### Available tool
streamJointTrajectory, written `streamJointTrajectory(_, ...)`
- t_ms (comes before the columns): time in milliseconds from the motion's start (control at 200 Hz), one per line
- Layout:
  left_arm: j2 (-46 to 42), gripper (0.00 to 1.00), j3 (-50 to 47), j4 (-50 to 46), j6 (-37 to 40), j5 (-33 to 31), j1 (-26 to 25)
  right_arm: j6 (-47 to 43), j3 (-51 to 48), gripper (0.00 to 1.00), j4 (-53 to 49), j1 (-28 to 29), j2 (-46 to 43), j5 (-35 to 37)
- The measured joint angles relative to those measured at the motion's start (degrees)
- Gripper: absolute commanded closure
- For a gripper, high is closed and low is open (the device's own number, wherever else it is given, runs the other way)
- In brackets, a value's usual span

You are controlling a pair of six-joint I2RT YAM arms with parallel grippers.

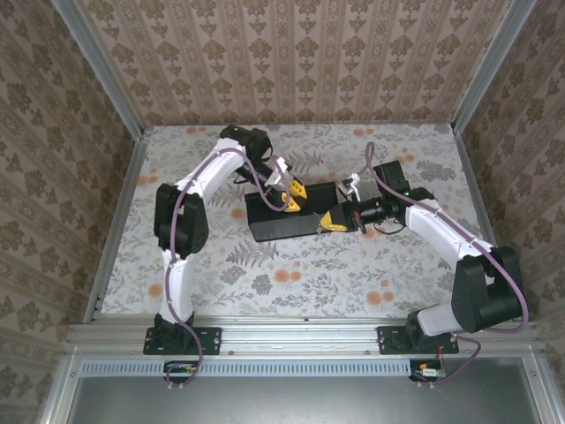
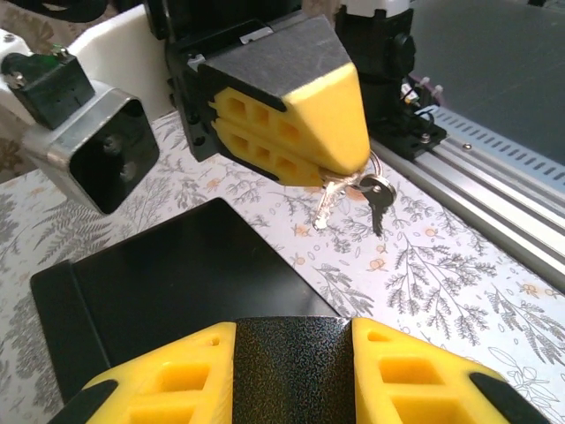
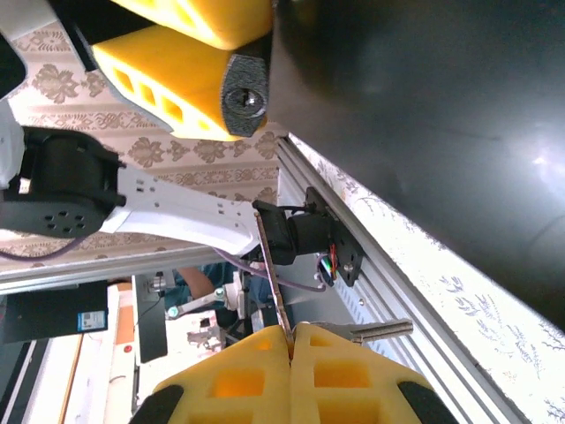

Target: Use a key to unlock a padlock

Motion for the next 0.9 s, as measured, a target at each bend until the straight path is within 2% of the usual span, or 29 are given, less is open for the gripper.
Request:
streamJointTrajectory(125, 1.9, 0.79, 1.5, -4.8, 5.9, 0.6, 0.6, -1.0, 1.5, 1.00, -1.3, 1.2, 0.2, 0.0)
streamJointTrajectory(305, 2.9, 0.79, 4.6, -7.2, 8.7, 0.6, 0.7, -1.6, 4.5, 1.00, -1.7, 2.2, 1.7, 0.0)
streamJointTrajectory(520, 2.9, 0.79, 5.0, -7.9, 10.0, 0.6, -0.2, -1.8, 5.9, 1.00, -1.7, 2.3, 5.5, 0.3)
streamJointTrajectory(900, 2.9, 0.79, 4.8, -8.4, 9.4, -0.4, -1.3, -1.9, 6.7, 1.00, -1.7, 2.2, 6.0, 0.5)
